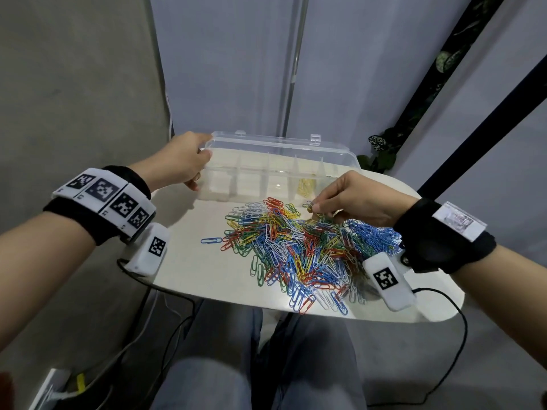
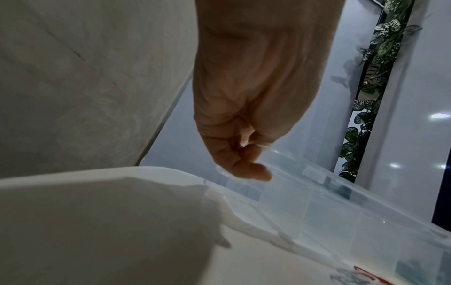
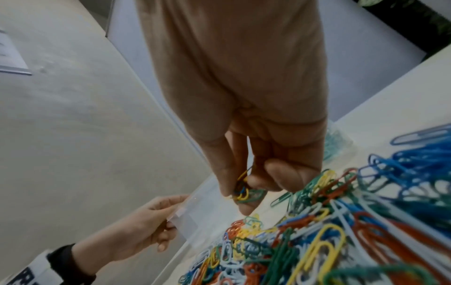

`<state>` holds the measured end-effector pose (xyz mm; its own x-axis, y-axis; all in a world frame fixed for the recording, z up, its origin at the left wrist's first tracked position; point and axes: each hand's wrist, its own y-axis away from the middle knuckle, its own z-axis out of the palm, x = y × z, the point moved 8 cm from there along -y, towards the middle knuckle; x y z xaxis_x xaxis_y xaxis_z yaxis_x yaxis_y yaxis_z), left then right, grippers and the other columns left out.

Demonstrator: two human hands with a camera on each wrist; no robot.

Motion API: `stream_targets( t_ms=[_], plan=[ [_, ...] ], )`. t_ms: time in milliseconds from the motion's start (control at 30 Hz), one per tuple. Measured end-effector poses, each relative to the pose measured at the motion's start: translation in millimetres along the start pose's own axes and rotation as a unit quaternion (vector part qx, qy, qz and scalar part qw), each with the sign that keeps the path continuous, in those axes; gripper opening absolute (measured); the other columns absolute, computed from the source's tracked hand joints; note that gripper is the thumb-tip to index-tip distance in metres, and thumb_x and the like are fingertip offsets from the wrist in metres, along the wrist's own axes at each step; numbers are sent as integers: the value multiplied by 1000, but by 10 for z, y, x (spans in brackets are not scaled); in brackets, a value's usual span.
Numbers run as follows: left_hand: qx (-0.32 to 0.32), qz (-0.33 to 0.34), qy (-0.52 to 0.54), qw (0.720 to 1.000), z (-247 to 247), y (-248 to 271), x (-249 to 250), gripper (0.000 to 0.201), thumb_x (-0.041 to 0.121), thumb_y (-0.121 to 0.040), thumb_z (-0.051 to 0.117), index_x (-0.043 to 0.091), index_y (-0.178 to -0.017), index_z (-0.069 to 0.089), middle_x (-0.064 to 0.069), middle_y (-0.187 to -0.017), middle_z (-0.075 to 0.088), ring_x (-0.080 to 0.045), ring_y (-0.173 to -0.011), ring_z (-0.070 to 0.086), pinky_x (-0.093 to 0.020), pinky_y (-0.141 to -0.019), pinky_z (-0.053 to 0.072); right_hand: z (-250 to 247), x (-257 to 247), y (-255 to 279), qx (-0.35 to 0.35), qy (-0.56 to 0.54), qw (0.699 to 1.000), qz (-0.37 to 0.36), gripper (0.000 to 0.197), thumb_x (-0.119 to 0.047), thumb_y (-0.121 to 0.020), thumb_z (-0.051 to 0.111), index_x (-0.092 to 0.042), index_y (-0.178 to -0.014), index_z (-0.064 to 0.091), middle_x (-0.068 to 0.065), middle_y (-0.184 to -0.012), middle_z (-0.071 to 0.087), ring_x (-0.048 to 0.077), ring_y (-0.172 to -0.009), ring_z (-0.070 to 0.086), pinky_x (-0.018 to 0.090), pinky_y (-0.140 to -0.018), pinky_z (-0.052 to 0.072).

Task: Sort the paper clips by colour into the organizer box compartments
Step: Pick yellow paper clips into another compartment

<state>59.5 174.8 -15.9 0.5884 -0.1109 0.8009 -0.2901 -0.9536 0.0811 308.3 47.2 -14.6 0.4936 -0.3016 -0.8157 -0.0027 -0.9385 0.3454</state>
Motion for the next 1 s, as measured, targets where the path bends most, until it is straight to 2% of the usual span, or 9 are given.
stream_targets(
  t_ms=[67, 133, 233, 367, 567, 700, 800, 867, 1000],
  plan=[
    [3, 2, -5, 1000, -4, 1, 6, 48, 9, -102, 36, 12, -150, 31, -9, -63, 44, -22, -52, 44, -32, -49, 54, -9, 40, 1, -1, -36, 999, 15, 3, 8, -80, 69, 9, -82, 71, 18, -69, 66, 14, -51, 49, 25, -48, 41],
    [3, 5, -12, 1000, -7, 0, 14, 47, 9, -102, 36, 12, -149, 32, -9, -63, 44, -22, -52, 44, -31, -46, 55, -30, 72, -2, 4, -54, 998, 22, 7, 11, -78, 69, 11, -84, 69, 23, -73, 64, 17, -51, 52, 23, -46, 42],
    [1, 7, -17, 1000, -9, -4, 16, 48, 8, -101, 36, 11, -149, 33, -10, -65, 45, -23, -52, 44, -30, -43, 55, -36, 80, 2, 2, -61, 998, 23, 7, 14, -77, 67, 12, -83, 66, 18, -66, 68, 14, -48, 57, 20, -44, 44],
    [0, 7, -27, 1000, -12, -6, 25, 48, 8, -101, 36, 11, -149, 33, -10, -66, 46, -23, -51, 46, -32, -45, 56, -27, 73, 13, -11, -61, 998, 19, 9, 17, -76, 66, 14, -85, 66, 18, -73, 72, 14, -51, 61, 18, -45, 48],
    [1, 8, -42, 999, -7, -5, 29, 48, 9, -101, 36, 12, -149, 33, -12, -69, 49, -23, -52, 47, -34, -48, 57, -54, 27, 25, 0, -18, 1000, -3, 2, 8, -76, 73, 9, -77, 71, 19, -72, 71, 14, -51, 60, 21, -48, 48],
    [1, 4, -42, 999, -12, -2, 23, 49, 10, -102, 35, 13, -150, 31, -11, -69, 50, -23, -53, 49, -35, -50, 57, -8, 18, 17, -10, 12, 1000, -11, 8, 8, -78, 70, 11, -85, 70, 20, -76, 72, 16, -53, 66, 21, -48, 51],
    [1, 5, -44, 999, -10, 5, 34, 48, 10, -102, 35, 13, -150, 30, -11, -70, 50, -23, -54, 49, -34, -50, 58, 23, 39, 9, -20, -11, 1000, 9, 12, 13, -83, 63, 13, -94, 67, 21, -79, 73, 17, -56, 69, 20, -47, 53],
    [0, 5, -48, 999, -5, 4, 30, 49, 10, -102, 35, 13, -150, 31, -11, -70, 50, -23, -53, 49, -35, -51, 58, -3, 8, 14, -11, -31, 999, 8, 13, 13, -82, 63, 13, -94, 66, 22, -79, 72, 18, -56, 69, 21, -46, 51],
    [-2, 2, -57, 998, 1, -21, 5, 49, 11, -101, 34, 15, -151, 30, -11, -68, 50, -25, -54, 50, -47, -62, 60, -138, -177, 40, 39, -18, 998, -35, 10, 4, -75, 74, 8, -83, 69, 20, -75, 72, 15, -51, 65, 23, -48, 48]
  ],
)
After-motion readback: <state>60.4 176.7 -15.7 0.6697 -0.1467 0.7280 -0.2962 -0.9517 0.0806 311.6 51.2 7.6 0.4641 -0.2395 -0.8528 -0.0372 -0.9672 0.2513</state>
